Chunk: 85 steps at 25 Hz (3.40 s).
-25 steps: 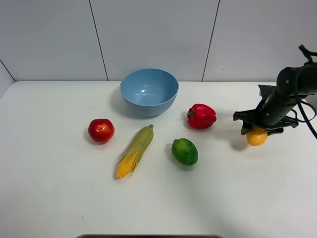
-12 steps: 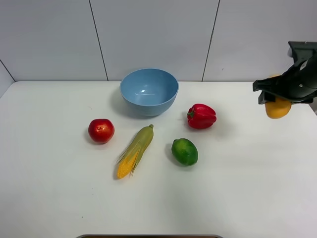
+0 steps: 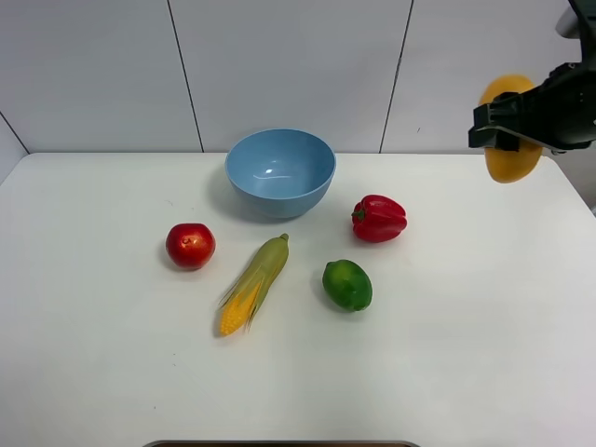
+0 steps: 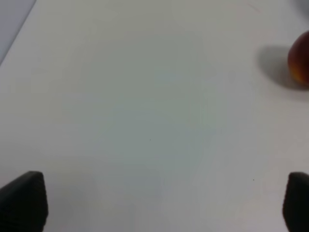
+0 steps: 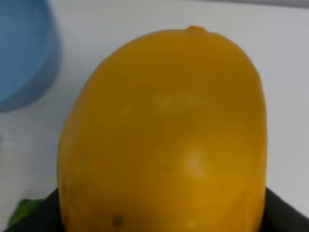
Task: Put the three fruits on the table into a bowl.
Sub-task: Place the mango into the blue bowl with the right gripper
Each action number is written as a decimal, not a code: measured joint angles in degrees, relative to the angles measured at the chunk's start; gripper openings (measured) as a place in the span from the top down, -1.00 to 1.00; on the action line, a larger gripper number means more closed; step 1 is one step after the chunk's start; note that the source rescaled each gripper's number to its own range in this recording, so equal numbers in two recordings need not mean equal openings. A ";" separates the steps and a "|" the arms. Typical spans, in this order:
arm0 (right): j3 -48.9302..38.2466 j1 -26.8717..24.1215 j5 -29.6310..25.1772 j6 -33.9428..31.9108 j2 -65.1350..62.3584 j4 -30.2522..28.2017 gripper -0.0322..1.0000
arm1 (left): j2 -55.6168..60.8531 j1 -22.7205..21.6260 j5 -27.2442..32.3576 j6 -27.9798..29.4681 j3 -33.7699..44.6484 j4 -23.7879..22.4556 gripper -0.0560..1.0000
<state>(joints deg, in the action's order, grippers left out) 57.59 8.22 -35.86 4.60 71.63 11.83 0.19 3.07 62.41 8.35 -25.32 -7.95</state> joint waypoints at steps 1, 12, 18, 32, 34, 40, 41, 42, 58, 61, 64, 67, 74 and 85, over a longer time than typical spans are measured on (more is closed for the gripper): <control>0.19 1.48 0.88 0.14 0.00 0.57 0.85 | 0.00 0.00 0.00 0.00 0.00 0.00 -0.99; 13.33 13.05 9.05 -0.22 5.68 1.46 0.85 | 0.00 0.00 0.00 0.00 0.00 0.00 -0.99; 23.92 16.40 9.04 -0.22 16.45 1.53 0.85 | 0.00 0.00 0.00 0.00 0.00 0.00 -0.99; 50.28 19.64 0.61 -0.24 41.87 -4.45 0.85 | 0.00 0.00 0.00 0.00 0.00 -0.05 -0.99; 51.97 19.67 -0.25 -0.24 44.65 -4.45 0.85 | 0.00 0.00 0.00 0.00 0.00 -0.05 -0.99; 52.80 19.67 -0.33 -0.18 51.18 -4.46 0.85 | 0.00 0.00 0.00 0.00 0.00 -0.05 -0.99; 52.80 19.67 -0.27 -0.10 52.23 -4.41 0.85 | 0.00 0.00 0.00 0.00 0.00 -0.05 -0.99; 52.80 19.67 -0.14 0.02 53.27 -4.20 0.85 | 0.00 0.00 0.00 0.00 0.00 -0.05 -0.99; 53.97 20.57 9.12 3.26 62.64 -0.98 0.85 | 0.00 0.00 -0.05 0.00 0.00 -0.05 -0.99; 54.67 21.00 9.13 4.51 64.12 -0.14 0.85 | 0.00 0.00 -0.05 0.00 0.00 -0.05 -0.99; 54.74 21.30 9.12 5.34 65.07 0.43 0.85 | 0.00 0.00 -0.05 0.00 0.00 -0.05 -0.99; 54.92 21.37 9.12 5.46 65.87 0.48 0.85 | 0.00 0.00 -0.05 0.00 0.00 -0.05 -0.99; 54.99 21.37 8.92 5.78 67.92 0.50 0.85 | 0.00 0.00 -0.05 0.00 0.00 -0.05 -0.99; 54.99 21.37 8.98 5.78 68.52 0.39 0.85 | 0.00 0.00 -0.05 0.00 0.00 -0.05 -0.99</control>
<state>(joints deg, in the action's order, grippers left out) 112.58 29.58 -26.89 10.37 140.15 12.22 0.19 3.07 62.36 8.35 -25.32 -8.00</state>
